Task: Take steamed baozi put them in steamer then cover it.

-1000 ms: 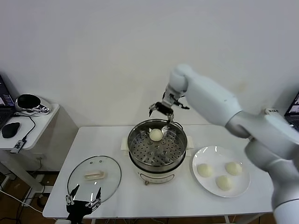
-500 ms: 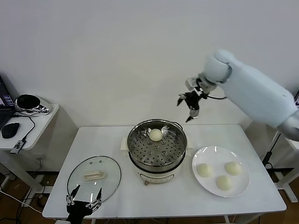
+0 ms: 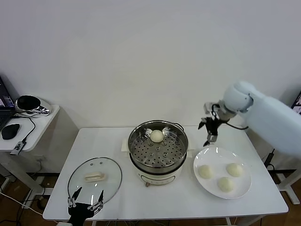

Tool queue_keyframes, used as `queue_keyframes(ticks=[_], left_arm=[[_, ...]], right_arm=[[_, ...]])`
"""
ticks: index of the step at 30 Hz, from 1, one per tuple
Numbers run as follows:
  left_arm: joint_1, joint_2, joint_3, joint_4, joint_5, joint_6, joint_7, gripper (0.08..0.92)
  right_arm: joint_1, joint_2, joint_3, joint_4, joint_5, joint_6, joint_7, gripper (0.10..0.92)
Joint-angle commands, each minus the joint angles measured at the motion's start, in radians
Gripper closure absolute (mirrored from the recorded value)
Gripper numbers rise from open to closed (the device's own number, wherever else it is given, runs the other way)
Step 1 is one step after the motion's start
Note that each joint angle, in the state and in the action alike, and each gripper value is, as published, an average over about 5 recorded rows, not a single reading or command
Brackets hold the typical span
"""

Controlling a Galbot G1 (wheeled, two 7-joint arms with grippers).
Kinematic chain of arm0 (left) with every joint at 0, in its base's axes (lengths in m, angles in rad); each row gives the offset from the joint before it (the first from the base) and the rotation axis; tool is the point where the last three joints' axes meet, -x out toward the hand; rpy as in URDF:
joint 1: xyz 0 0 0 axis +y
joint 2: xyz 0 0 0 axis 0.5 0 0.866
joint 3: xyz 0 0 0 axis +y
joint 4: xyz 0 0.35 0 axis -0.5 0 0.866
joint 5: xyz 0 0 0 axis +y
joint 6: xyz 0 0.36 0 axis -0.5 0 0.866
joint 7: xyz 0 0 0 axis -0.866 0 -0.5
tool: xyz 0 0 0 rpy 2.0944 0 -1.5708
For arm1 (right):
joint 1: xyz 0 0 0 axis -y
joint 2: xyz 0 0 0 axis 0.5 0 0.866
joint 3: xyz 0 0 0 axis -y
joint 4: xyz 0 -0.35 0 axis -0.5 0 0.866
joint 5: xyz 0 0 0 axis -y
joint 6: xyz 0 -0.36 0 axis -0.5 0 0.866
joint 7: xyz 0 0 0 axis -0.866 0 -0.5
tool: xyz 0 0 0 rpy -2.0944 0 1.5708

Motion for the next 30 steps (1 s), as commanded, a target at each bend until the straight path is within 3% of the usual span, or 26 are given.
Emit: queue_keyframes(ticks=[1,15,30], left_arm=[[0.001,0.004,-0.002,0.007,0.003,0.0,0.001,0.177],[-0.011,-0.002,-0.003,0.03,0.013,0.003,0.006,0.177],[-0.016,-0.004,0.002,0.043,0.026,0.003,0.014,0.177]], right_arm=[[-0.132,-0.043,0.018,0.038,-0.04,-0.03,0.02,0.203],[-0.212,0.051,0.026,-0.056,-0.126,0.025,0.071,0.203],[-0.242,0.052,0.026,-0.09,-0.165,0.039,0.074,0.203]])
